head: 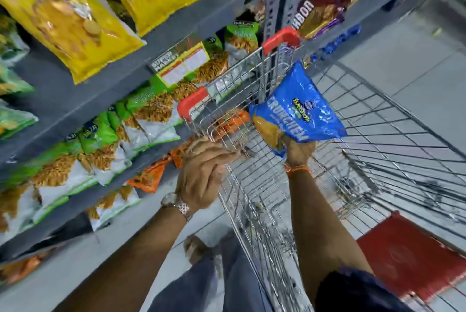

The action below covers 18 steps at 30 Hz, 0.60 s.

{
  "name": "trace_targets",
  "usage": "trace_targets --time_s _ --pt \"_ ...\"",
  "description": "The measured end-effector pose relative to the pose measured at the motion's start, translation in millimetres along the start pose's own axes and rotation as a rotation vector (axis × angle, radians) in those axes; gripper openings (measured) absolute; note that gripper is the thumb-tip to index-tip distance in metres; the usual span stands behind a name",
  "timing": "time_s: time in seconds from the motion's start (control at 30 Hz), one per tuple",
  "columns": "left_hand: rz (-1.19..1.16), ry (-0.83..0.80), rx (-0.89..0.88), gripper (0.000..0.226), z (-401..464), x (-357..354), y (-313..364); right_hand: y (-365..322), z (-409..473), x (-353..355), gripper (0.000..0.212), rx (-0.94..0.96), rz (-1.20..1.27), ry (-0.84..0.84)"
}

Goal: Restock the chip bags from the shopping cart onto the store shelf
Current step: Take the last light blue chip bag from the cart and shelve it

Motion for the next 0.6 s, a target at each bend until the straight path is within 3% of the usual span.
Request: trace_targets --time_s 0.07,0.23,0.33,0.47,0.6 --pt "0.006 0.004 0.005 0.049 0.4 -1.8 -1.9 2.3 9.6 -8.6 0.052 0.108 0.132 0.078" --pt "0.069 -0.005 -0.006 0.047 2.4 2.4 3.0 19.0 28.4 -0.7 0.048 0.174 0.105 0.118" --pt "0.122 -0.121 -0.002 0.046 7.0 12.3 9.5 4.9 9.7 0.4 0.043 0.214 0.044 0.093" --pt "0.137 -0.285 0.025 0.051 11.8 44.8 20.2 -21.2 -29.9 2.1 0.057 0.288 -0.046 -0.009" --pt "0.168 -0.147 0.045 0.050 12.6 100.4 36.8 -61.8 -79.2 -5.1 0.057 0.407 -0.131 -0.082"
Point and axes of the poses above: each hand's wrist, its own z-axis towards the middle knuckle, its own x-axis out of the back of the hand, y = z × x, the point moved 1 cm from there along z, towards the middle knuckle, and after that the axes turned 2 degrees about -x, right-handed, at the moved point
